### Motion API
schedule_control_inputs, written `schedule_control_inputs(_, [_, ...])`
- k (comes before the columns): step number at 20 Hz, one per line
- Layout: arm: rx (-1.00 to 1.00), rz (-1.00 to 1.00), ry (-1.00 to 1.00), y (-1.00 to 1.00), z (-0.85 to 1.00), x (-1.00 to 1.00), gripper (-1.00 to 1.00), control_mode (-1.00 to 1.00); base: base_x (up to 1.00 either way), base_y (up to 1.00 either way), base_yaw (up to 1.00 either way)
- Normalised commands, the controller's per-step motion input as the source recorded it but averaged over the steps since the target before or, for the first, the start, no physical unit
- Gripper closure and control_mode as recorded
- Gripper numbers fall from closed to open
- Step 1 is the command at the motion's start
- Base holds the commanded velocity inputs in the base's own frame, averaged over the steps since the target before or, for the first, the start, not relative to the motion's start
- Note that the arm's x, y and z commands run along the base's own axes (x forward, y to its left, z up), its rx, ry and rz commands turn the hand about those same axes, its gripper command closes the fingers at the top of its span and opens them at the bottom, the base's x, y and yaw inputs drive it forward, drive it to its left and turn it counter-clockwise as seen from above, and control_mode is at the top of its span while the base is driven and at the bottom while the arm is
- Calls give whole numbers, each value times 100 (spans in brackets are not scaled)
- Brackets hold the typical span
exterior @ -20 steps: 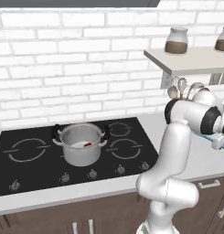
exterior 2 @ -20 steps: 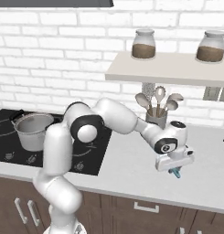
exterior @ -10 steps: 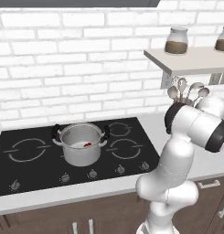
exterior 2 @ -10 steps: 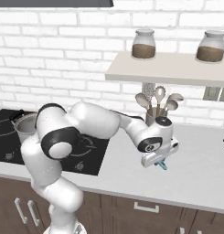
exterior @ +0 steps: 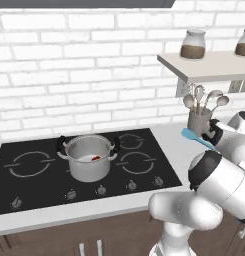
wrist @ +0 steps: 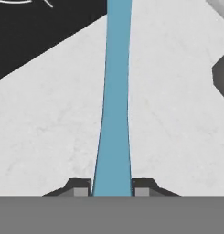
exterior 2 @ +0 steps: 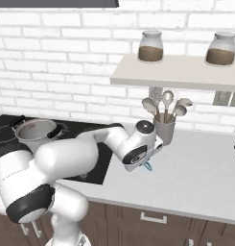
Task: Put the cucumber and bell pepper in the pot. Retrieve the spatula and lightly stir the vegetables in the pot.
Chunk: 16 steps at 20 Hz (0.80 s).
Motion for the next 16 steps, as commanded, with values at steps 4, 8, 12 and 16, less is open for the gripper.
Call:
schedule_control_inputs(4, [0, 16, -11, 97, 48, 0, 100, -100, 0, 0, 0])
schedule_control_inputs(8, [-1, 13, -20, 86, 27, -1, 100, -100, 0, 0, 0])
schedule_control_inputs(12, [0, 9, -19, 69, 15, 0, 100, -100, 0, 0, 0])
schedule_control_inputs(16, [0, 4, -1, 30, 27, 6, 100, -100, 0, 0, 0])
